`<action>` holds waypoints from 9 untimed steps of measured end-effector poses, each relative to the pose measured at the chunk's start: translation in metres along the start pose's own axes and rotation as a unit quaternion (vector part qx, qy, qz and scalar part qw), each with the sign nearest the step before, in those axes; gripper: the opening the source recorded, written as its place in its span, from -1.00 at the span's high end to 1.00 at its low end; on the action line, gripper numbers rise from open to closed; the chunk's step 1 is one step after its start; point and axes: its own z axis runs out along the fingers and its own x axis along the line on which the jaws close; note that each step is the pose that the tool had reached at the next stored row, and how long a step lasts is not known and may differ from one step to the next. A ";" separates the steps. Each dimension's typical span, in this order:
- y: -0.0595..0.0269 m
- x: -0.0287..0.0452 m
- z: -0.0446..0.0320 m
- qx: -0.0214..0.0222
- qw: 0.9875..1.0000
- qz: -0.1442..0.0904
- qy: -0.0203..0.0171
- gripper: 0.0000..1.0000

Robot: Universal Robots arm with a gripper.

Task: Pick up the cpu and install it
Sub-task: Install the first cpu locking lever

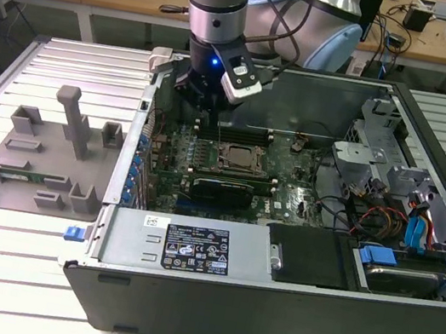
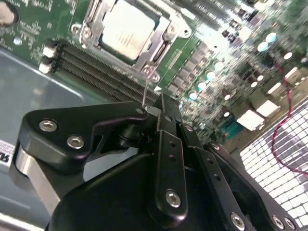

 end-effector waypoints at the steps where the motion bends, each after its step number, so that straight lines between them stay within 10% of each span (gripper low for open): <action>1: 0.0000 0.0000 0.0000 -0.001 1.000 0.000 0.000 0.79; 4: 0.0000 0.0000 0.0002 -0.010 1.000 0.001 0.001 0.79; 9: -0.0001 0.0001 0.0009 -0.013 1.000 0.002 0.013 0.79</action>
